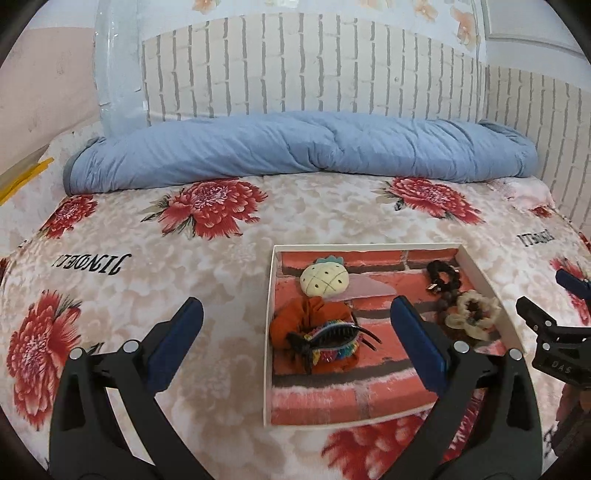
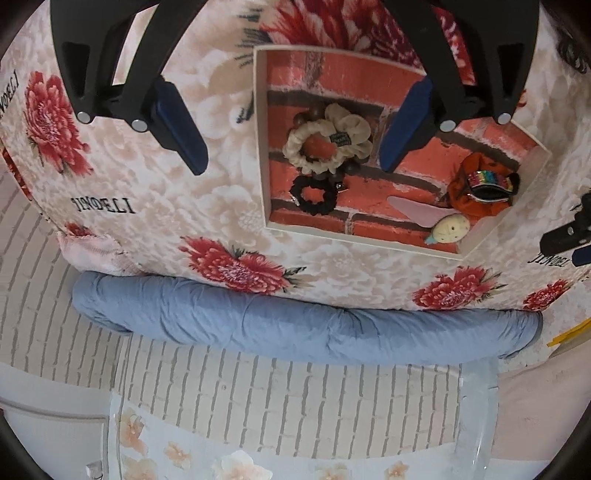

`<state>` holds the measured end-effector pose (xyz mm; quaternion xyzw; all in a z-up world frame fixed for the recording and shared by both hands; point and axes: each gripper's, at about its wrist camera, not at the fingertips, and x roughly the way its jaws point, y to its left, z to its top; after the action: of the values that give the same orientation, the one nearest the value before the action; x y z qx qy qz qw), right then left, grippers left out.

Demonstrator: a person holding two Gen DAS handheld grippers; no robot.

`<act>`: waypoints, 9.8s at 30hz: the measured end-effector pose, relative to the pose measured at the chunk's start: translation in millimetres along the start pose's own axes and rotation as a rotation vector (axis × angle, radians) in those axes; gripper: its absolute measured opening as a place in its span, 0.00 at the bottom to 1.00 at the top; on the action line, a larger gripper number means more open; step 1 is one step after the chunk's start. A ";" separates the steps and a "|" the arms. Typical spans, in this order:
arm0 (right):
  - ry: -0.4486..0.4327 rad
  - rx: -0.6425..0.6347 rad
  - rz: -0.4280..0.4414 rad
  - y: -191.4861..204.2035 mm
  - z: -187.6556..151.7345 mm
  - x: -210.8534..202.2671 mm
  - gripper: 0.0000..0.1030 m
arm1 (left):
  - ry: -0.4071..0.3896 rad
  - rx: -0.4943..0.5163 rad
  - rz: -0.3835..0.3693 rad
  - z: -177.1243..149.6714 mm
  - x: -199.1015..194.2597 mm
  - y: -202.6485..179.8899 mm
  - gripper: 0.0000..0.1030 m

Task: Organize jewelry
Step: 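Withdraw both tools from the tray toward the watch and cord bracelet, then grasp the white-strap watch with the left tool while the right tool grasps the black cord bracelet, then carry both items into the brick tray and open both tools, then withdraw both tools from the tray toward the black claw clip and hairpin, then grasp the black claw clip with the left tool while the right tool grasps the brown hairpin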

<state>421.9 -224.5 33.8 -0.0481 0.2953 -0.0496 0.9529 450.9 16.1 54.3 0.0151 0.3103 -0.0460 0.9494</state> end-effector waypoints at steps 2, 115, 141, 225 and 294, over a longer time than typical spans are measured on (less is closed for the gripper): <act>-0.001 0.014 0.002 -4.0 -0.3 -12.7 0.89 | 0.001 0.002 -0.005 0.4 -14.3 0.7 0.95; 0.255 0.019 0.122 0.6 -194.3 -111.5 0.13 | 0.250 -0.022 -0.137 -235.6 -121.3 32.3 0.03; 0.008 0.112 0.166 -25.1 -78.4 -119.6 0.12 | 0.035 -0.046 -0.135 -118.4 -130.9 1.7 0.03; 0.016 0.129 0.090 -18.4 -40.7 31.6 0.82 | -0.002 -0.002 0.023 -62.9 49.4 -46.2 0.95; 0.254 0.017 0.189 119.8 -156.8 -100.3 0.60 | 0.213 -0.009 -0.014 -186.3 -72.0 45.0 0.87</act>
<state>258.5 -103.3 -53.4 -0.0055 0.4161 0.0320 0.9087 287.9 77.2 -53.5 0.0133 0.4100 -0.0492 0.9107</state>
